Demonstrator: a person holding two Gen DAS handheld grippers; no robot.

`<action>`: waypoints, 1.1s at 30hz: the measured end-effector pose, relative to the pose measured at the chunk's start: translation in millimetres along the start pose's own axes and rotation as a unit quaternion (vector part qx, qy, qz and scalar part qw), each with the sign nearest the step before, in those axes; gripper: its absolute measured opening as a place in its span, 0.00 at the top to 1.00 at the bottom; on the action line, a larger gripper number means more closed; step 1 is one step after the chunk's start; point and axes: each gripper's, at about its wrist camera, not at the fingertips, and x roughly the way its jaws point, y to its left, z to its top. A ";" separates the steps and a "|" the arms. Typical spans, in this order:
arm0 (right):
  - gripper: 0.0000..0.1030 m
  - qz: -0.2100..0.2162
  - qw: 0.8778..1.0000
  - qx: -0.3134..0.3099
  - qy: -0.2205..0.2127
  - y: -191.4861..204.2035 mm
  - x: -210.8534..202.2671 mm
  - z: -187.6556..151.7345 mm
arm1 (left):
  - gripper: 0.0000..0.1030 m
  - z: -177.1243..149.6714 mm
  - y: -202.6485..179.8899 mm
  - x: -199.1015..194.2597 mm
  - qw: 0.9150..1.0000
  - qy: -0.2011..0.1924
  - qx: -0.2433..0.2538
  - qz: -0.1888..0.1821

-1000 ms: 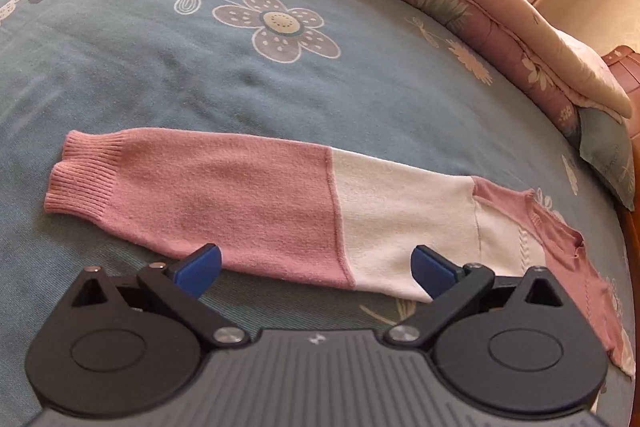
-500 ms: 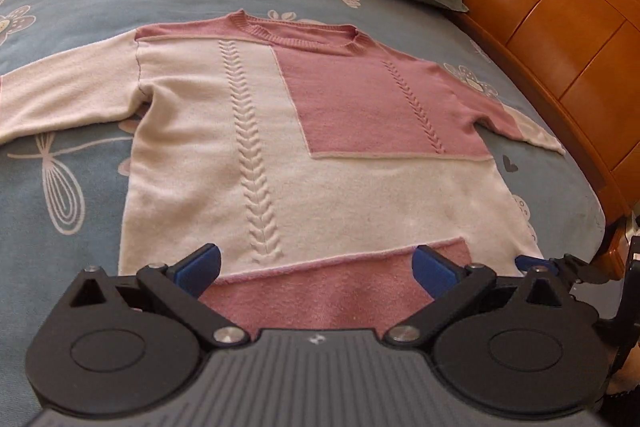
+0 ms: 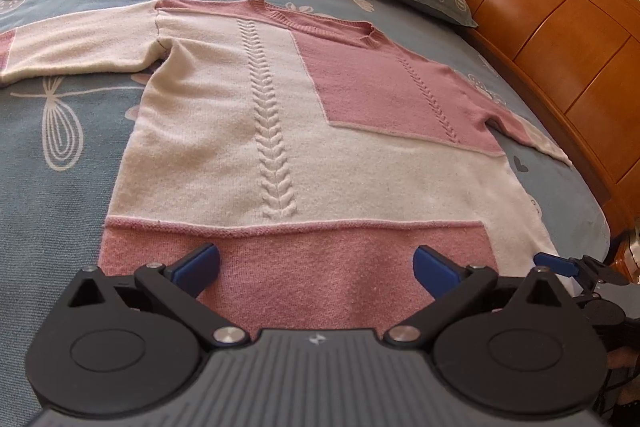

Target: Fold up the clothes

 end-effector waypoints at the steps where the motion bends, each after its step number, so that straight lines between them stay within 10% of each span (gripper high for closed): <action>1: 0.00 0.008 1.000 0.001 0.003 2.5 -3.4 2.6 | 0.01 -0.8 0.0 -5.6 1.000 -0.013 0.001 -0.002; 14: 0.00 0.149 0.976 -0.156 -0.009 131.8 20.0 41.7 | 0.01 -9.5 42.5 -4.7 0.989 -0.046 -0.069 -0.120; 33: 0.00 0.094 0.988 -0.124 0.000 81.4 -21.5 5.8 | 0.00 -34.3 0.0 -0.5 0.990 -0.077 0.111 -0.031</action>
